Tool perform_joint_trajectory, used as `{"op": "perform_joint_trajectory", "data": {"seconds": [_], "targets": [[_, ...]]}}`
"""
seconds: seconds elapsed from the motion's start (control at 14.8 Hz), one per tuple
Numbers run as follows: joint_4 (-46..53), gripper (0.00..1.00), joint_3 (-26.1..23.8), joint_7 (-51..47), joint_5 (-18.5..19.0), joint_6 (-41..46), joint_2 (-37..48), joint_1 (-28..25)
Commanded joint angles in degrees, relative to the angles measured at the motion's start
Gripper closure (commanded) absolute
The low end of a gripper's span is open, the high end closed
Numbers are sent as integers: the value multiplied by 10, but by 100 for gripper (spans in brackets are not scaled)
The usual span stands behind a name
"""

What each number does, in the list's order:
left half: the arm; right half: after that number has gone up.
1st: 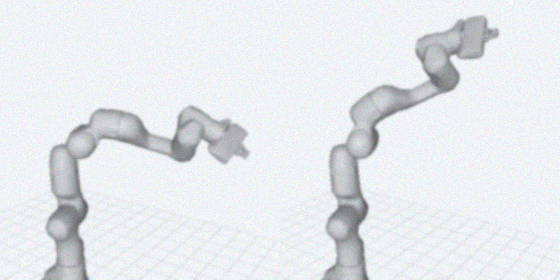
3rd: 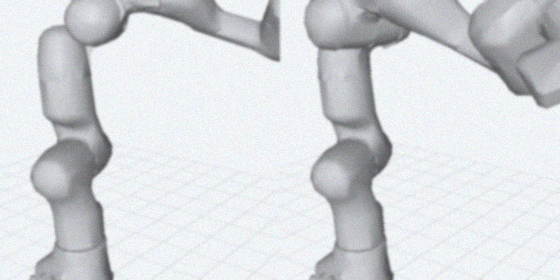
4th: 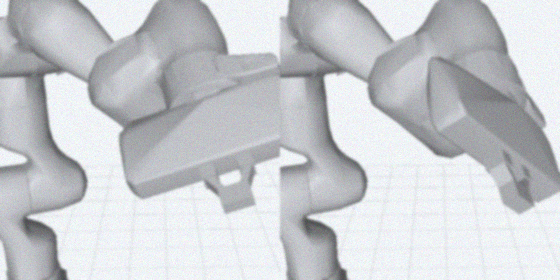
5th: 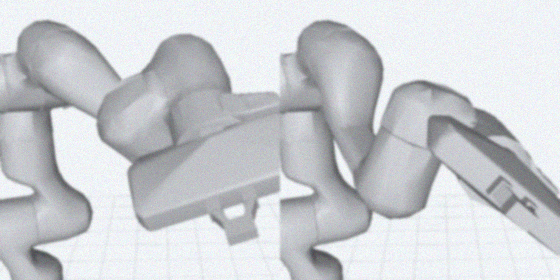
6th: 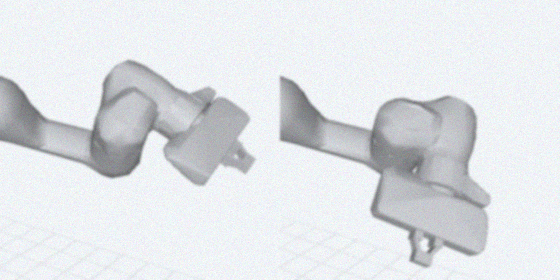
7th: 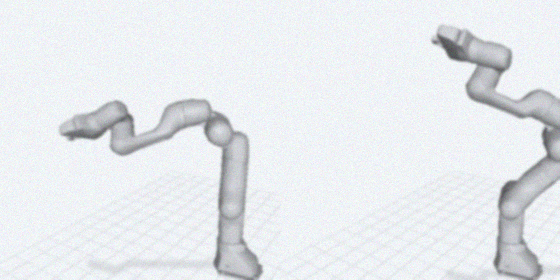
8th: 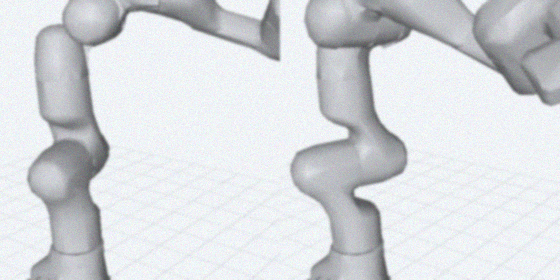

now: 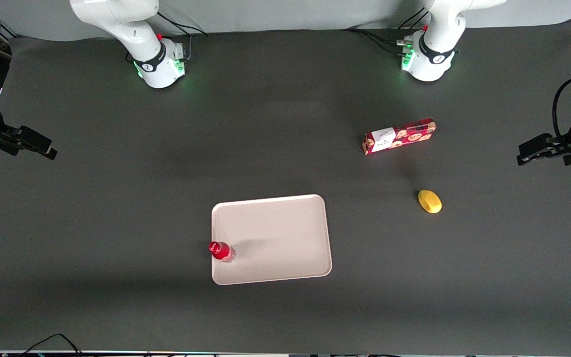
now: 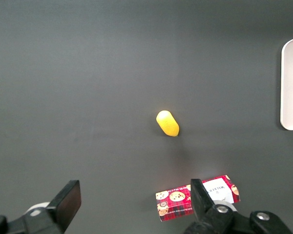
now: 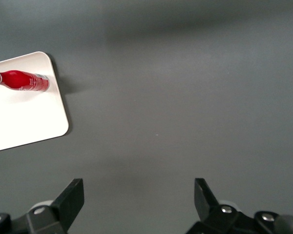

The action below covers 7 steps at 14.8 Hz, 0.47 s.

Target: Place coke bottle on tray

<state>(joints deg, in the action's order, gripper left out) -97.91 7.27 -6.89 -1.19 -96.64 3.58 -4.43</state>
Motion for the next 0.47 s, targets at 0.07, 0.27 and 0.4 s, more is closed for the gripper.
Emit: {"op": "perform_joint_trajectory", "data": {"seconds": [0.07, 0.27, 0.4], "targets": [[-6, 0, 12, 35, -12, -6, 25, -4], [-1, 0, 13, 75, -12, 15, 23, -6], [16, 0, 13, 70, -12, 16, 8, -6]]}}
